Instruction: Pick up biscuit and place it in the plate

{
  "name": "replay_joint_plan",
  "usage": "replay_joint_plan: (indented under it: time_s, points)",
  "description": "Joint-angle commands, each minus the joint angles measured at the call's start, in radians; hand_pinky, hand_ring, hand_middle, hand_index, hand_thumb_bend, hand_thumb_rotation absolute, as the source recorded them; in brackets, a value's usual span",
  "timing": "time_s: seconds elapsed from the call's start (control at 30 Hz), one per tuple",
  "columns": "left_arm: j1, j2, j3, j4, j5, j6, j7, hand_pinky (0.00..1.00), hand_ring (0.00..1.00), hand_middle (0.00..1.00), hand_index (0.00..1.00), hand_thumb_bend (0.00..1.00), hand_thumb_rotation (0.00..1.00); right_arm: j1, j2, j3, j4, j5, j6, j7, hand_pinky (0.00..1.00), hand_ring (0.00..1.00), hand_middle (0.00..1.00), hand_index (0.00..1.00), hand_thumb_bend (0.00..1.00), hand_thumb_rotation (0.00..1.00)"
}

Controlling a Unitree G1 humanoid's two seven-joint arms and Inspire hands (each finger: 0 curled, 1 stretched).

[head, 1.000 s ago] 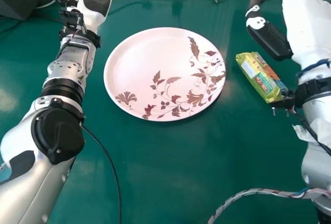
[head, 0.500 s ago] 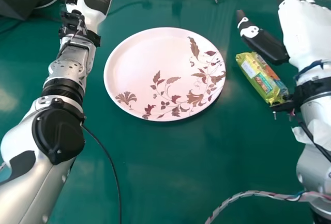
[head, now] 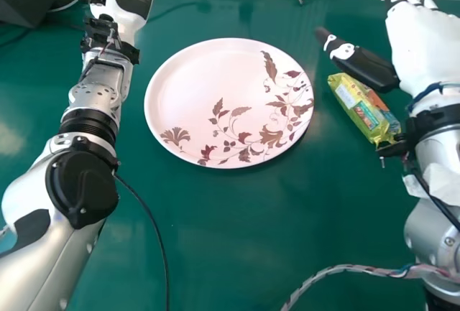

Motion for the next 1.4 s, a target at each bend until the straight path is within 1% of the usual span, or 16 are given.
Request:
replay_joint_plan:
  time_s: [0.0, 0.1, 0.23, 0.3, 0.37, 0.43, 0.57, 0.7, 0.9, 1.0, 1.07, 1.2, 1.37]
  points:
    - [-0.003, -0.003, -0.003, 0.007, -0.002, -0.004, -0.027, 0.84, 0.90, 0.99, 1.00, 1.00, 0.65, -0.003, 0.015, 0.003, -0.009, -0.027, 0.000, 0.018, 0.70, 0.89, 1.00, 1.00, 0.95, 0.75]
    - [0.001, -0.001, -0.012, 0.006, 0.006, -0.009, -0.073, 0.85, 0.91, 1.00, 1.00, 1.00, 0.63, -0.008, 0.029, 0.001, -0.007, -0.062, -0.003, 0.037, 0.74, 0.91, 1.00, 1.00, 0.99, 0.76]
    - [0.005, 0.003, -0.022, 0.008, 0.016, -0.010, -0.118, 0.83, 0.90, 0.99, 1.00, 1.00, 0.57, -0.008, 0.040, 0.000, -0.003, -0.085, -0.015, 0.041, 0.80, 0.96, 1.00, 1.00, 1.00, 0.75]
    - [0.005, 0.004, -0.024, 0.010, 0.019, -0.014, -0.126, 0.83, 0.90, 0.99, 1.00, 1.00, 0.55, -0.009, 0.045, 0.001, -0.002, -0.099, -0.017, 0.048, 0.81, 0.98, 1.00, 1.00, 1.00, 0.75]
    - [0.004, 0.006, -0.021, 0.012, 0.014, -0.003, -0.127, 0.84, 0.90, 0.99, 1.00, 1.00, 0.54, -0.011, 0.052, 0.001, -0.002, -0.114, -0.018, 0.058, 0.81, 0.97, 1.00, 1.00, 1.00, 0.74]
    - [0.004, 0.008, -0.020, 0.013, 0.011, 0.007, -0.137, 0.84, 0.90, 0.99, 1.00, 1.00, 0.53, -0.013, 0.057, 0.000, -0.002, -0.127, -0.022, 0.070, 0.82, 0.99, 1.00, 1.00, 1.00, 0.72]
    - [0.005, 0.010, -0.026, 0.014, 0.018, 0.002, -0.159, 0.83, 0.89, 0.99, 0.99, 1.00, 0.49, -0.018, 0.070, -0.005, 0.001, -0.144, -0.026, 0.094, 0.85, 1.00, 1.00, 1.00, 1.00, 0.72]
    - [0.005, 0.011, -0.026, 0.016, 0.018, 0.004, -0.158, 0.85, 0.91, 0.99, 0.98, 1.00, 0.48, -0.029, 0.081, -0.007, 0.004, -0.173, -0.022, 0.135, 0.83, 1.00, 1.00, 1.00, 1.00, 0.72]
    - [0.004, 0.013, -0.021, 0.019, 0.013, 0.019, -0.164, 0.85, 0.90, 0.99, 0.96, 1.00, 0.47, -0.040, 0.091, -0.012, 0.016, -0.213, -0.028, 0.186, 0.82, 1.00, 1.00, 1.00, 1.00, 0.68]
    - [0.004, 0.011, -0.022, 0.017, 0.015, 0.014, -0.156, 0.86, 0.91, 0.99, 0.96, 1.00, 0.48, -0.045, 0.094, -0.018, 0.024, -0.220, -0.032, 0.199, 0.80, 0.98, 1.00, 1.00, 1.00, 0.70]
    - [0.004, 0.011, -0.021, 0.016, 0.014, 0.015, -0.151, 0.86, 0.91, 0.99, 0.96, 1.00, 0.48, -0.049, 0.097, -0.020, 0.030, -0.228, -0.033, 0.204, 0.80, 0.98, 1.00, 1.00, 1.00, 0.69]
    - [0.003, 0.010, -0.012, 0.019, 0.005, 0.019, -0.146, 0.86, 0.91, 0.99, 0.96, 1.00, 0.47, -0.057, 0.105, -0.024, 0.045, -0.235, -0.029, 0.217, 0.80, 0.97, 1.00, 1.00, 1.00, 0.69]
    - [0.001, 0.008, -0.007, 0.018, -0.001, 0.020, -0.127, 0.88, 0.91, 0.99, 0.96, 1.00, 0.45, -0.067, 0.103, -0.031, 0.075, -0.232, -0.026, 0.230, 0.80, 0.97, 1.00, 1.00, 1.00, 0.69]
